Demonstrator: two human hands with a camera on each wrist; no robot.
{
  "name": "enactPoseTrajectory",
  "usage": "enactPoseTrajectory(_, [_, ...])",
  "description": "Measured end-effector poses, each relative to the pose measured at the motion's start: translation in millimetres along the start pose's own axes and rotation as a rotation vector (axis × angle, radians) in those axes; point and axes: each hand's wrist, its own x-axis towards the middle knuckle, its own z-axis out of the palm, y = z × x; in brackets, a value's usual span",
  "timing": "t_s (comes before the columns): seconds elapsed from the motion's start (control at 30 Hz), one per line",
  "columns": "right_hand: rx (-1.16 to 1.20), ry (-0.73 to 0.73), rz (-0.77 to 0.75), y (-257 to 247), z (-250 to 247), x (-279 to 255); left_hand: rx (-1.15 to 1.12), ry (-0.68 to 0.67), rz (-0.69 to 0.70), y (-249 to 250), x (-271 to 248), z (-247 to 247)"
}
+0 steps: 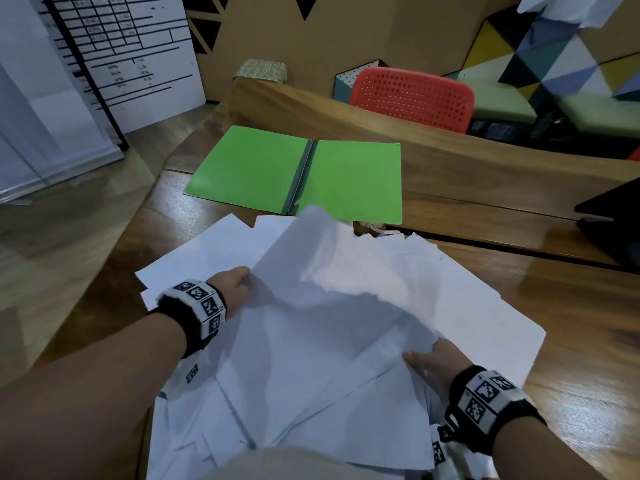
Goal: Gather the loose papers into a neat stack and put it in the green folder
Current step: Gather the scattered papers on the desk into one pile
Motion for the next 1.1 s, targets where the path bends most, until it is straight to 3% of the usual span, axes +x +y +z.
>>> enactPoseTrajectory(0.17, [0.129, 0.042, 0.025, 5, 0, -1, 0.04, 0.01, 0.054, 1, 4, 7])
enactPoseTrajectory(0.33, [0.28, 0.113, 0.124, 13, 5, 6, -0.021, 0.046, -0.046, -6, -5, 18])
enactPoseTrajectory(0.53, [0.488, 0.07, 0.14, -10, 25, 3, 0.018, -0.056, 0.019, 14, -32, 57])
enactPoseTrajectory(0.67, [0.364, 0.142, 0.121, -16, 31, 6, 0.052, -0.13, 0.104, 26, -37, 66])
enactPoseTrajectory(0.77, [0.248, 0.176, 0.138, -9, 33, 4, 0.16, 0.037, -0.029, 15, -31, 54])
enactPoseTrajectory(0.83, [0.229, 0.185, 0.156, -6, 33, 4, 0.201, 0.186, -0.254, 0, -28, 32])
enactPoseTrajectory(0.93, [0.261, 0.179, 0.163, 1, 33, 6, 0.045, 0.259, -0.544, -31, -32, 1])
enactPoseTrajectory(1.03, [0.27, 0.168, 0.161, 3, 32, 8, -0.191, 0.294, -0.554, -40, -27, -5])
enactPoseTrajectory(1.1, [0.274, 0.162, 0.157, 3, 32, 9, -0.432, 0.481, -0.477, -37, -26, -6])
